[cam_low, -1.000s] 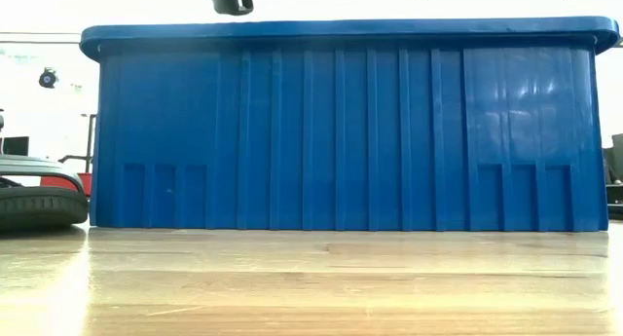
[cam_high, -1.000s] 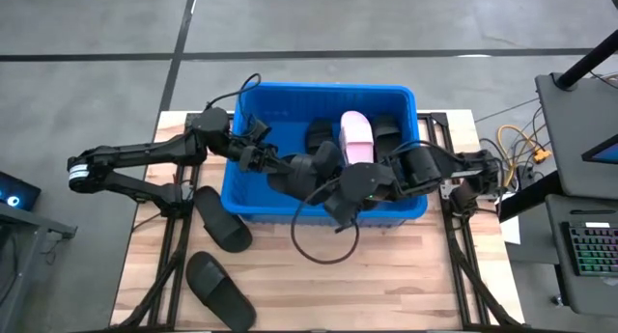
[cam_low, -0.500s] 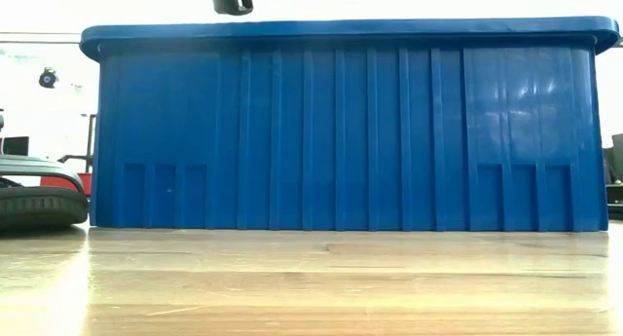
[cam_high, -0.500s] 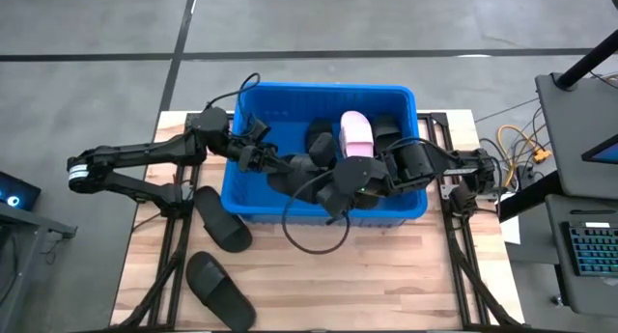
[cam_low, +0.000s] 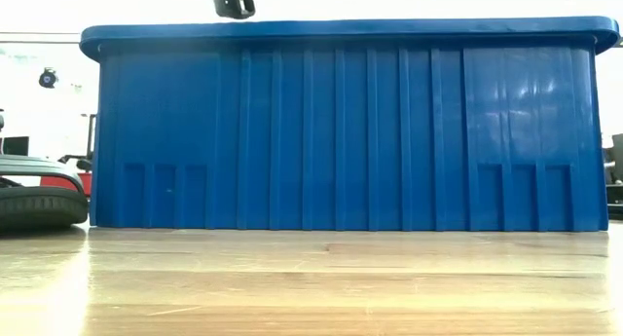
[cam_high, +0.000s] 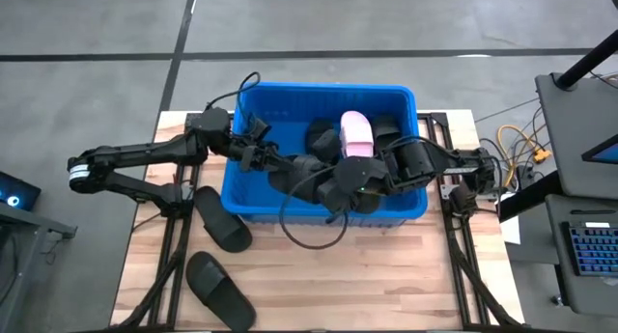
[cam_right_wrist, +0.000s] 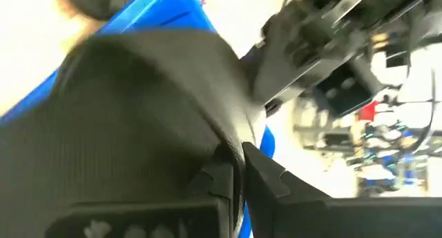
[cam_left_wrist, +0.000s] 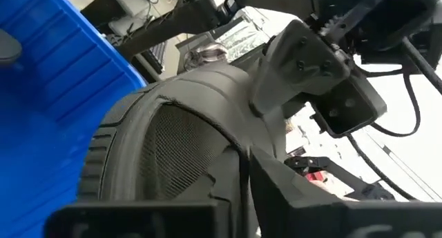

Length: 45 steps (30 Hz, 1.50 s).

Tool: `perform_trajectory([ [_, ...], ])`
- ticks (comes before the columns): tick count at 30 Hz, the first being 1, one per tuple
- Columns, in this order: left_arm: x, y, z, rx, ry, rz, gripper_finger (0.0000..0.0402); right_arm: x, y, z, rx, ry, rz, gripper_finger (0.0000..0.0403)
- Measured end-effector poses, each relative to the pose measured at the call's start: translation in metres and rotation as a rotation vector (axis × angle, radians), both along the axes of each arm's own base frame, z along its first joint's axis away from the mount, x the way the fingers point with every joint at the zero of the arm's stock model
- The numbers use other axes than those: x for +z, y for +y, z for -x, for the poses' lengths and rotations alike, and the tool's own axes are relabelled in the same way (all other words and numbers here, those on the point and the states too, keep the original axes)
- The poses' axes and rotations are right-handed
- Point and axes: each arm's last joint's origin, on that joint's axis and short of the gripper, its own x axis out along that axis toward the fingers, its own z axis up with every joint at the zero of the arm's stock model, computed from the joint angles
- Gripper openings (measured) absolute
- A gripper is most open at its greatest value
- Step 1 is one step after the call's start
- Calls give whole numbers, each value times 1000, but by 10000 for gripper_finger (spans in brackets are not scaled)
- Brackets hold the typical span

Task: Pick and place slides into bin
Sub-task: Put the black slide into the blue container

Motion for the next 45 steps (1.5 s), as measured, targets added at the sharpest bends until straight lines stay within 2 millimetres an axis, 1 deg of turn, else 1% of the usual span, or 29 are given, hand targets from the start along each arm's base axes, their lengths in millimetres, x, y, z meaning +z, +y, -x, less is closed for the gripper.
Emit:
perform_trajectory([
  [2,0,0,0,-4,0,4,35,0,0,8,-22,25,-24,10],
  [6,7,-1,2,-15,-66,-36,81,4,2,23,-48,54,-54,9],
  [12,14,2,1,21,-171,-64,153,10,2,37,-126,21,-136,9],
  [14,18,4,2,40,-217,-83,171,12,1,42,-167,11,-140,9],
  [17,23,10,3,96,-299,-157,189,12,-3,48,-243,3,-127,9],
  [21,33,14,10,199,-401,-264,196,13,-6,50,-305,-30,-176,9],
  [26,41,16,21,352,-458,-407,196,14,-12,49,-396,-85,-199,9],
  [30,51,12,37,446,-523,-516,196,14,-25,48,-525,-162,-237,9],
  [35,62,5,61,519,-561,-621,196,11,-42,42,-625,-215,-289,9],
  [39,66,-1,84,577,-522,-678,196,1,-58,29,-688,-249,-307,9],
  [45,62,-9,113,592,-397,-673,196,-28,-85,6,-754,-261,-286,9],
])
